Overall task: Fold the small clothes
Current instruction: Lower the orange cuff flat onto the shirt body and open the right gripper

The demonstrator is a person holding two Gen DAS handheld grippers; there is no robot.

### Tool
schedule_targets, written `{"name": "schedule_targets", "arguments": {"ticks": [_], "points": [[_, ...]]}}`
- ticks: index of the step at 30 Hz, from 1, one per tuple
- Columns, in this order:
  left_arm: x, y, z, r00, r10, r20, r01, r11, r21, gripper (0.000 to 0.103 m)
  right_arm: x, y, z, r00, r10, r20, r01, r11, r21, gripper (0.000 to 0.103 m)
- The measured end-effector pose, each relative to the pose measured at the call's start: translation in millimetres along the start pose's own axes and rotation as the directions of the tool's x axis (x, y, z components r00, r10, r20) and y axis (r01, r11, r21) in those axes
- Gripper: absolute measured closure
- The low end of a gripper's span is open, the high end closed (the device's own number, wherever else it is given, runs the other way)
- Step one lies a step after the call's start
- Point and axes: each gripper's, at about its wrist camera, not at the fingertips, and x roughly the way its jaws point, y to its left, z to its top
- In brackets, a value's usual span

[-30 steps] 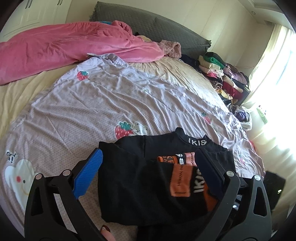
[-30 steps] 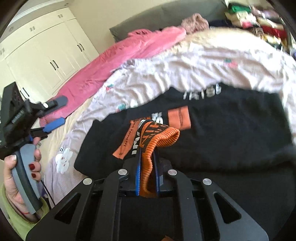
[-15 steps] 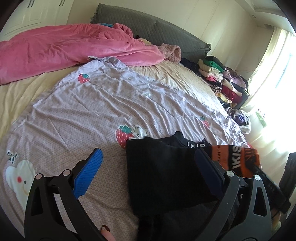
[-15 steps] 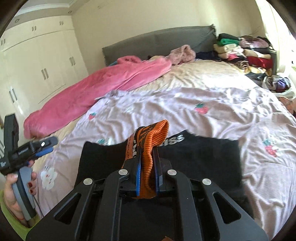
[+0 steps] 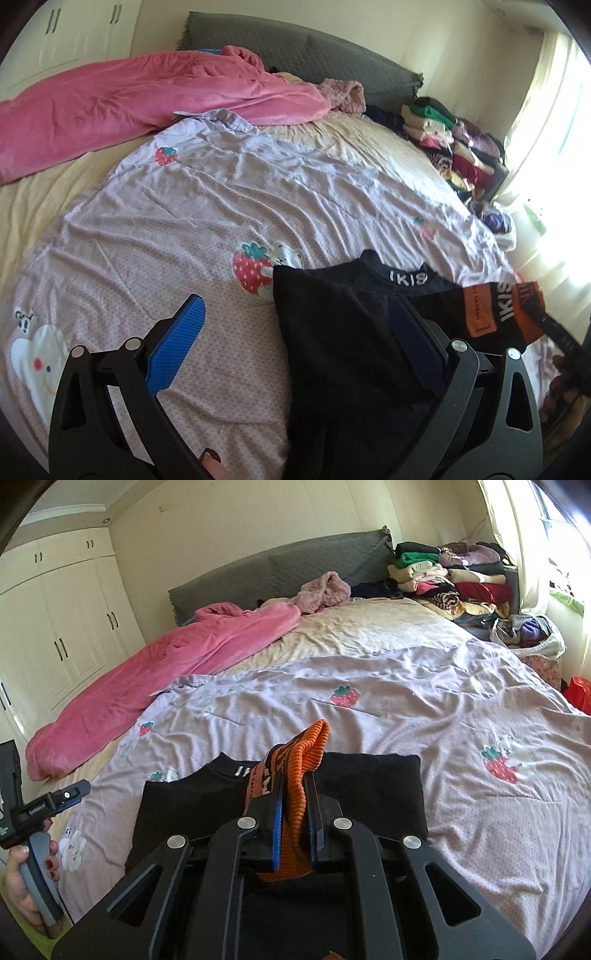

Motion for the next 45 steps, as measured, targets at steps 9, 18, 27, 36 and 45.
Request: {"name": "schedule_targets", "arguments": {"ticks": [9,18,27,36,45], "points": [[39.8,-39.6,-20.4,0.998,0.005,-0.063,0.003,0.992,0.129,0.024,2.9,-13.3,-7.2,1.0,-0.012,-0.011,0.012,1.0,0.02,0.094],[75.8,-59.8,-40.7,0.985,0.019,-0.173,0.014,0.982,0.189,0.026,8.4,-22.3,-9.8,0.999,-0.034,-0.03,0.035,0.999,0.027,0.094],[85.9,-63.3,-50.4,0.977,0.042,-0.207,0.003,0.977,0.212,0.026,11.6,-38.9,-16.1,0.994,-0.096,-0.044,0.099,0.992,0.073,0.087],[59.4,-73.2,-43.0,0.988,-0.009,-0.151,0.041,0.977,0.207,0.049,13.3,-29.9,-28.9,0.993,-0.093,-0.078,0.093,0.996,0.001,0.081],[94.8,-79.7,-67.5,0.955,0.033,-0.295,0.049,0.963,0.266,0.048,28.5,6.2,-39.7,0.99,-0.051,-0.132,0.037,0.993,-0.11,0.071]]}}
